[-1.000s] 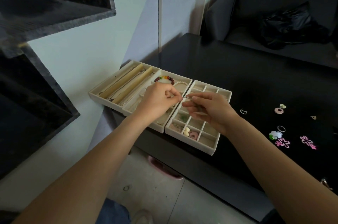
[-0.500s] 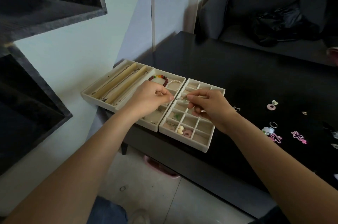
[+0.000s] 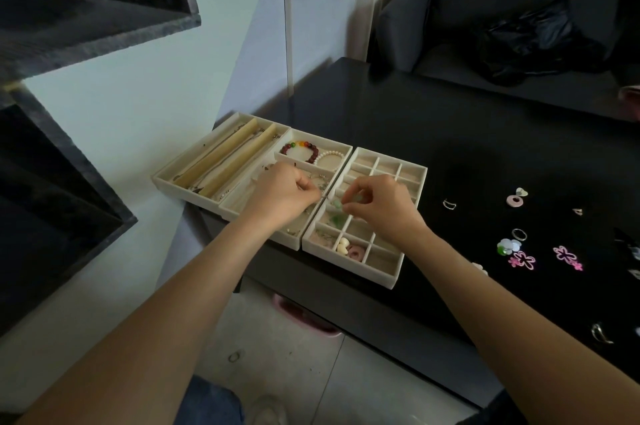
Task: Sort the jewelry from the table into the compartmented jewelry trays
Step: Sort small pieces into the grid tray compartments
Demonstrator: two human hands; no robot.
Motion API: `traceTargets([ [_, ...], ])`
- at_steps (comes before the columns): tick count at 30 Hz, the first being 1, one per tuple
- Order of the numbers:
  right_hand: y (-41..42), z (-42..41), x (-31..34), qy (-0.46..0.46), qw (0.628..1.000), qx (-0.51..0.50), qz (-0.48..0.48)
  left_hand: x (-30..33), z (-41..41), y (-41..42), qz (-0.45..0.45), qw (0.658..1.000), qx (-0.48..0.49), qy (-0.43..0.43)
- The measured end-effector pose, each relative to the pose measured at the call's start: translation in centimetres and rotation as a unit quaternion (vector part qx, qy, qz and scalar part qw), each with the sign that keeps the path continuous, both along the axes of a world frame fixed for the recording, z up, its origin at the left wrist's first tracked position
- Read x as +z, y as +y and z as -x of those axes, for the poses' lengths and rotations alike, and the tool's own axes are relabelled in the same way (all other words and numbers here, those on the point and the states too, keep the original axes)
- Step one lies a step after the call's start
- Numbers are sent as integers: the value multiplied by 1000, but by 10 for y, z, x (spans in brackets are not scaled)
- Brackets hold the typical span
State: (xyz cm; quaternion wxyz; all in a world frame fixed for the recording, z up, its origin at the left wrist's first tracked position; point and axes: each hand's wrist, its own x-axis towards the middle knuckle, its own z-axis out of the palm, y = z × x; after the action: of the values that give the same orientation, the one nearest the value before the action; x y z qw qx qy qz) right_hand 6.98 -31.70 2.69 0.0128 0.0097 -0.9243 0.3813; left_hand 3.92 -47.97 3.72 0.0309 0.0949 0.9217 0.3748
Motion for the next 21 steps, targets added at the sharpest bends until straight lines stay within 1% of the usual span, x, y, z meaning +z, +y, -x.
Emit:
traceTargets([
  [3, -3, 1, -7, 28, 996, 14, -83, -4, -1, 2, 25, 1000, -3, -4],
  [5, -5, 1, -10, 37, 993, 22, -113, -6, -1, 2, 38, 999, -6, -5],
  [13, -11, 5, -13, -6, 992, 42, -116, -11, 1, 2, 62, 998, 14, -4],
  [17, -10, 6, -16, 6, 990, 30, -135, -13, 2, 2, 56, 998, 16, -13],
  [21, -10, 4, -16, 37, 987, 15, -158, -14, 3, 2, 51, 998, 13, -20],
])
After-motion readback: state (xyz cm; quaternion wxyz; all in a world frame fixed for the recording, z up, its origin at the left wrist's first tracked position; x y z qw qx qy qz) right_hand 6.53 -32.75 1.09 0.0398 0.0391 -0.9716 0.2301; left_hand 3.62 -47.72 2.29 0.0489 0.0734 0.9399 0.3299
